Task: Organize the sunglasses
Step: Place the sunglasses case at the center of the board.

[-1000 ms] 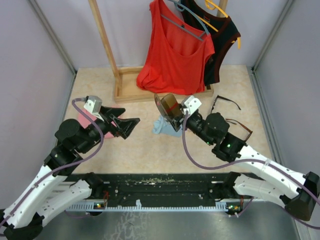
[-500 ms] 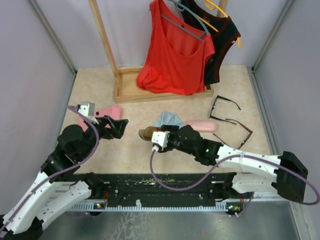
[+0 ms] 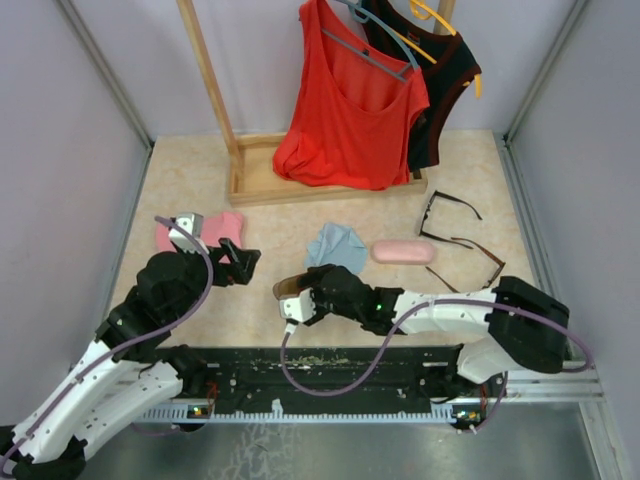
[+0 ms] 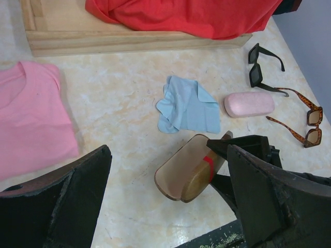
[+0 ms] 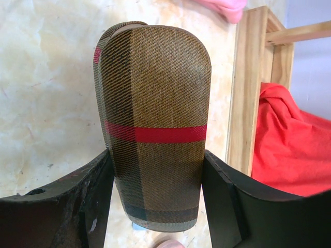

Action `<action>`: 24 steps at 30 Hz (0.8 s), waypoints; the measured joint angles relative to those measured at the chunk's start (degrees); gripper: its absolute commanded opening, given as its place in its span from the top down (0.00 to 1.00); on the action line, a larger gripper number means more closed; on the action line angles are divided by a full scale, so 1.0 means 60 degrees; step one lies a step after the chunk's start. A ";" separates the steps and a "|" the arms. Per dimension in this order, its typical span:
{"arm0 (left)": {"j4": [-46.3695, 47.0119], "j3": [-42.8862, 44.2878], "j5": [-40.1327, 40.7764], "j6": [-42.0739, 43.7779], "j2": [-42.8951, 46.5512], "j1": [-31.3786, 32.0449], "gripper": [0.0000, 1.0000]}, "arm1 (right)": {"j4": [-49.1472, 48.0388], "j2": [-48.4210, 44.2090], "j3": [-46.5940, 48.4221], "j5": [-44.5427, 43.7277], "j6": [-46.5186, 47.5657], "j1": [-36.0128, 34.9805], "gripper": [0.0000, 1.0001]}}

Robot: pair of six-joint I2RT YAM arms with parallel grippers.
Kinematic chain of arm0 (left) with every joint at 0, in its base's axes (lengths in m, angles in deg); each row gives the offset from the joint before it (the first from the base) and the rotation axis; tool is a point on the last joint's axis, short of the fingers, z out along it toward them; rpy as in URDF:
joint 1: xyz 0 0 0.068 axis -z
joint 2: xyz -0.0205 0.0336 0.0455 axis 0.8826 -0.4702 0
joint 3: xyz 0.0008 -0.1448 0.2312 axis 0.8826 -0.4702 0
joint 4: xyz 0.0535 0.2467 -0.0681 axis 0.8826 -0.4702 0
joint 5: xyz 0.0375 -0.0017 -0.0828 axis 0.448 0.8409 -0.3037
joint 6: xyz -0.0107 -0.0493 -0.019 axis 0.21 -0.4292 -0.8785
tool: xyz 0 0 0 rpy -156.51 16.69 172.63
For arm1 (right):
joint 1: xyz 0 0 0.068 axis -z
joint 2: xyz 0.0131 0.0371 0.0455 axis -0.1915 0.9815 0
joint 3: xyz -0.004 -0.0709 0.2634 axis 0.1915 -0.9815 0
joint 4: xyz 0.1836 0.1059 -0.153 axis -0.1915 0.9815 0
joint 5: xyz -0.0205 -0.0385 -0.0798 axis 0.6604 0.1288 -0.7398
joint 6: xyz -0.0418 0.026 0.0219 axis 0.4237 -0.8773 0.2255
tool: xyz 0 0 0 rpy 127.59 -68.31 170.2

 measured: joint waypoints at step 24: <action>-0.0098 -0.0546 -0.0004 -0.0233 0.0124 0.0000 0.03 | -0.1282 0.2495 0.0528 -0.0943 0.1916 -0.0477 0.86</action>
